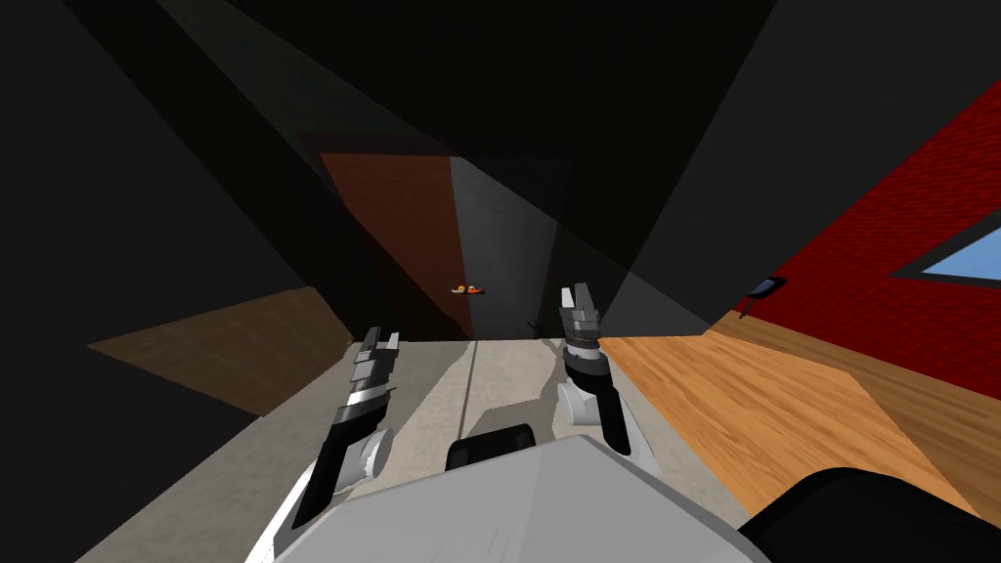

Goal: Pull the door open

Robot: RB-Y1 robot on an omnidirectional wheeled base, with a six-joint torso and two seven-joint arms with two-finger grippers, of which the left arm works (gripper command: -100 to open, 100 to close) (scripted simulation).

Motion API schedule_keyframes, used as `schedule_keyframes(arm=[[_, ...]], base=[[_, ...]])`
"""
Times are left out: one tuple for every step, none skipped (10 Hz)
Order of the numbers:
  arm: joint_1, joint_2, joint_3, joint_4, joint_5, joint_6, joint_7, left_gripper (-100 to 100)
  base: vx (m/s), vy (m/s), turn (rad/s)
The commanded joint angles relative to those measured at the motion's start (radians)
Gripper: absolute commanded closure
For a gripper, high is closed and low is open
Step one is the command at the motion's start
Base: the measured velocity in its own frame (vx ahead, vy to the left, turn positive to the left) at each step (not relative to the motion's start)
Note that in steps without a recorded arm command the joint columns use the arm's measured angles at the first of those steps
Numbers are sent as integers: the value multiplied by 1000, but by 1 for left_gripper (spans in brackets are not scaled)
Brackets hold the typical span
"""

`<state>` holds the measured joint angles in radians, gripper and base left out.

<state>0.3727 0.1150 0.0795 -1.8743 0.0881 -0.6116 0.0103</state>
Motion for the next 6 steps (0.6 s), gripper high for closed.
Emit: schedule_keyframes(arm=[[-10, 13, 3, 48, 4, -7, 13, -100], [-15, 17, 3, 69, 5, -12, 17, -100], [-19, 21, 4, 90, 6, -17, 21, -100], [-23, 26, 4, 111, 7, -23, 26, -100], [-28, 30, 5, 134, 8, -28, 30, -100], [-33, 34, 5, 156, 9, -33, 35, -100]], base=[[133, 12, -110], [147, 10, -87], [118, 1, -68], [98, -8, -63], [101, 11, -66], [115, 9, -80]])
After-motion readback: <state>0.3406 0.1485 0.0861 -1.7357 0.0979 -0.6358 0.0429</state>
